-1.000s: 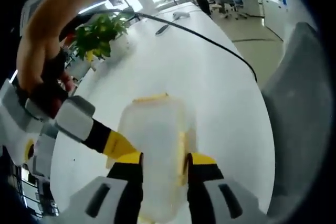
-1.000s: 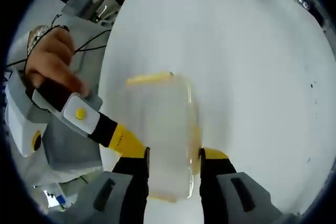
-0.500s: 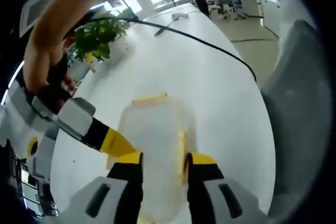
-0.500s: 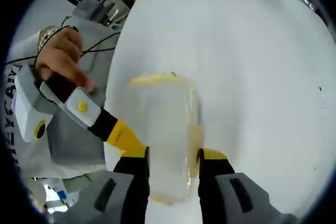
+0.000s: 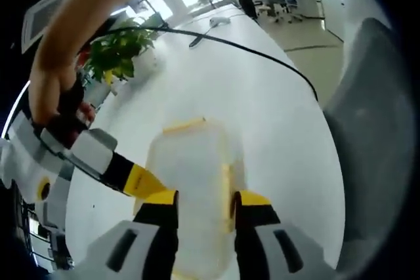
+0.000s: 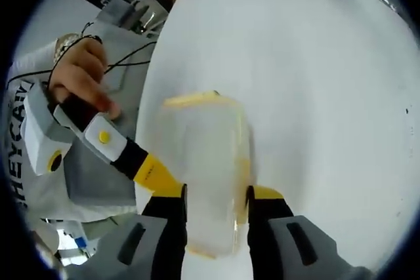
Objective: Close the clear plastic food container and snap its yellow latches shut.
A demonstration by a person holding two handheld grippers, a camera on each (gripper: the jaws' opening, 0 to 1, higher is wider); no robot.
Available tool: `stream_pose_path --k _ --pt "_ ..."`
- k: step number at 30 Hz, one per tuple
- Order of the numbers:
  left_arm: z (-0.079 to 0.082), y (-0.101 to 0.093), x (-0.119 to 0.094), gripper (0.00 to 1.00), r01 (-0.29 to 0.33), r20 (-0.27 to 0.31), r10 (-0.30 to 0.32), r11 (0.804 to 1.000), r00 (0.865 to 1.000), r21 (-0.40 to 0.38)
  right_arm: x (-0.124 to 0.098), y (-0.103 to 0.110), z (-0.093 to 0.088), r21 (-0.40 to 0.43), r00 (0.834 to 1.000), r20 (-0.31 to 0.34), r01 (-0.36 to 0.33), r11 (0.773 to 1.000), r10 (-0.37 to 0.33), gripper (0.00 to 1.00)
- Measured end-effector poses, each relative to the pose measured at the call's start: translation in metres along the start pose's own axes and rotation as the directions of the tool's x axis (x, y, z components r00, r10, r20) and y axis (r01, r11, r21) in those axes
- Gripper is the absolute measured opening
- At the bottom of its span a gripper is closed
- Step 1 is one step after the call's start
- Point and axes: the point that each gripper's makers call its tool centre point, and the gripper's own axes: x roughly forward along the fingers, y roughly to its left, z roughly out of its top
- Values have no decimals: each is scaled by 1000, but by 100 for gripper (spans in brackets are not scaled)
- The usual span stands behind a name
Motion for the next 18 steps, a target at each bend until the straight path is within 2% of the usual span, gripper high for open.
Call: stream_pose_path --k 18 --pt "-1 0 1 28 -6 -15 6 1000 1000 7 -5 3 3 1 998 -31 50 999 -50 33"
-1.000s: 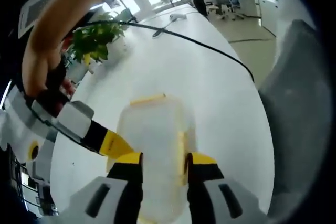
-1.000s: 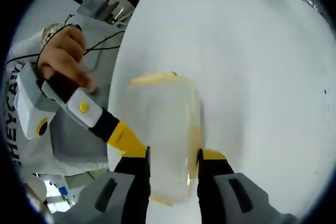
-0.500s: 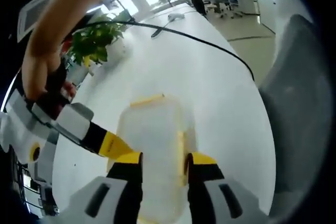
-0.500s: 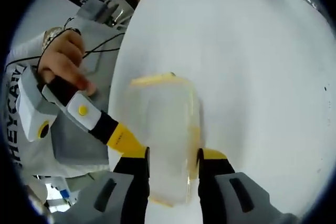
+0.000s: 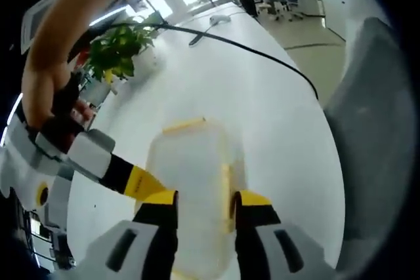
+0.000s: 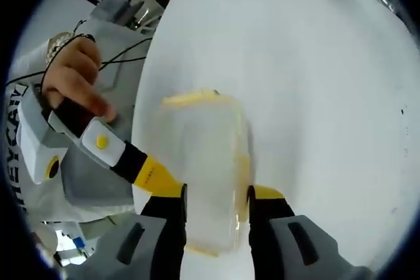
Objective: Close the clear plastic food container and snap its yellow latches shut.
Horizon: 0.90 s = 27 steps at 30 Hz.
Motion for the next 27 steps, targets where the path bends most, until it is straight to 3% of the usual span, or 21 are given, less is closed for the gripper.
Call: stream_pose_path --k 18,27 --pt "-4 2 -1 28 4 -24 -3 999 1000 49 -7 -2 4 -26 992 58 111 993 -110 33" --pt "-5 2 -2 29 17 -51 -12 995 999 97 -11 -6 0 50 975 114 188 981 -193 37"
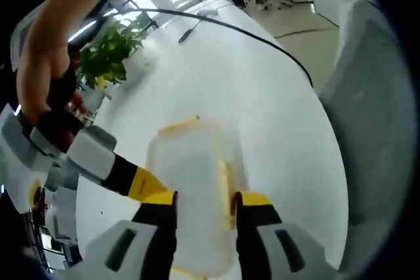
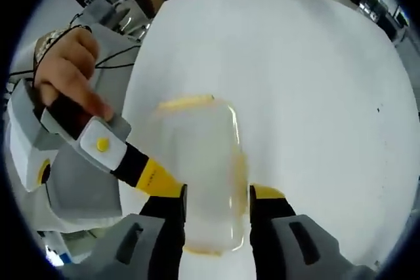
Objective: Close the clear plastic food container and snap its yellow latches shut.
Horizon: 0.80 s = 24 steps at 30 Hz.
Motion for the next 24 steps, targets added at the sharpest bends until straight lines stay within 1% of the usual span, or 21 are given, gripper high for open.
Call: stream_pose_path --k 2,5,7,9,10,12,13,16,17,20,21,23,24 --pt "0 -1 0 29 3 -7 -3 1000 1000 1 -1 -1 -3 9 1000 13 17 1000 -17 39" --pt "0 -2 0 30 -1 -1 1 1000 1000 12 -5 -5 -7 19 999 34 38 999 -38 36" --pt "1 -4 -1 31 2 5 -2 1000 1000 2 -8 -7 -9 28 998 45 49 998 -50 37" --pt "2 -4 -1 35 -2 13 2 1000 1000 -12 -12 -10 -10 44 995 71 66 997 -69 38" --pt "2 -4 -2 37 1 18 0 1000 1000 -20 -13 -10 -11 44 995 70 66 997 -69 38" --pt "2 -3 -5 42 -5 43 9 996 999 -90 -16 -13 -12 52 992 90 85 995 -89 39" --pt "2 1 -7 43 -21 51 27 992 998 -126 -17 -14 -12 56 991 98 90 994 -95 39" --pt "-1 8 -15 46 -43 69 55 984 996 -173 -23 -16 -14 72 987 122 98 993 -106 40" --pt "-2 11 -17 50 -51 72 65 981 995 -190 -25 -16 -13 73 985 131 102 992 -111 41" --pt "-14 15 -21 63 -59 57 73 976 996 -211 -32 -19 -14 80 977 167 123 989 -135 42" --pt "-17 17 -23 64 -68 50 80 974 996 -216 -34 -20 -15 81 974 174 130 988 -142 42" --pt "-22 22 -27 64 -81 51 95 972 994 -219 -38 -21 -18 84 970 185 146 986 -159 43" --pt "-25 26 -29 65 -96 47 110 967 993 -236 -40 -21 -19 89 966 198 153 984 -168 43"
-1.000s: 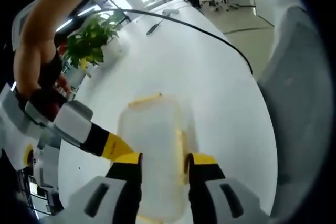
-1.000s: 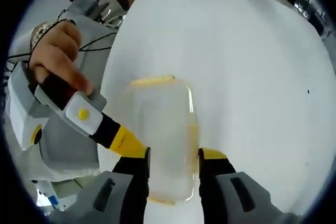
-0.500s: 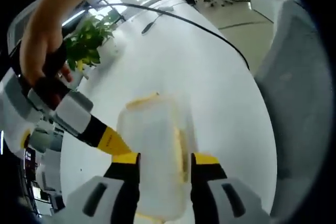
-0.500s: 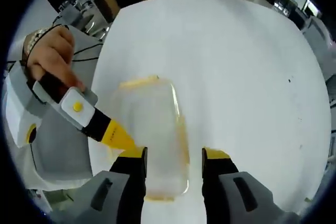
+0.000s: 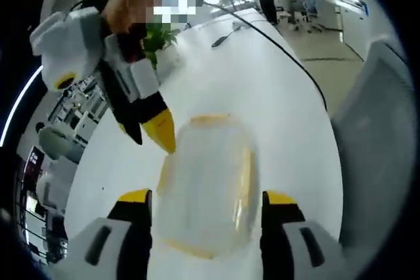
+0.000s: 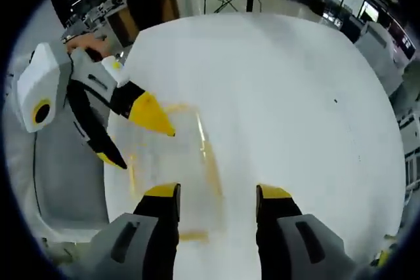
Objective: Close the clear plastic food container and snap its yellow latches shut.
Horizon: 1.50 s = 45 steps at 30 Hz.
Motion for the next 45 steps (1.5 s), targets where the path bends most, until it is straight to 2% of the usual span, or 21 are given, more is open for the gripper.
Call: stream_pose_path --k 3,6,8,11,14,15,18,20,23,26,30,38,41,45 --pt "-6 9 -4 70 -10 -9 10 1000 1000 -10 -3 -2 0 18 998 50 25 1000 -26 44" --pt "-22 23 -10 73 -22 -63 21 1000 998 -12 -6 1 -3 31 997 80 18 999 -21 45" --pt "-25 28 -13 77 -21 -66 20 999 998 -28 -7 4 -7 36 996 92 14 999 -18 46" --pt "-32 34 -18 77 -22 -75 17 998 997 -54 -9 9 -14 30 993 113 17 999 -20 49" --pt "-32 32 -19 78 12 -52 -18 994 998 -107 -12 11 -20 36 990 139 21 999 -26 54" --pt "-32 34 -20 78 6 -45 -12 993 999 -120 -13 13 -23 37 989 143 21 999 -26 55" --pt "-36 34 -18 81 5 -56 -11 994 998 -109 -15 13 -33 28 990 134 40 999 -43 60" --pt "-38 34 -18 83 10 -63 -16 995 998 -101 -17 12 -40 36 990 129 49 998 -53 60" --pt "-38 28 -16 85 46 -41 -51 994 998 -104 -18 13 -49 42 990 127 57 997 -62 64" --pt "-40 24 -14 87 64 -44 -69 992 997 -106 -15 17 -60 46 991 118 52 998 -57 73" --pt "-44 20 -10 88 79 -56 -87 988 995 -130 -9 28 -68 55 992 119 28 998 -34 75" --pt "-49 13 2 98 91 -55 -98 987 994 -130 6 45 -69 -5 988 155 3 1000 -2 98" --pt "-51 12 6 98 92 -60 -100 988 993 -122 10 47 -67 -18 985 174 3 1000 0 96" --pt "-52 9 10 99 105 -59 -113 987 992 -124 17 49 -64 -32 980 200 3 999 4 100"
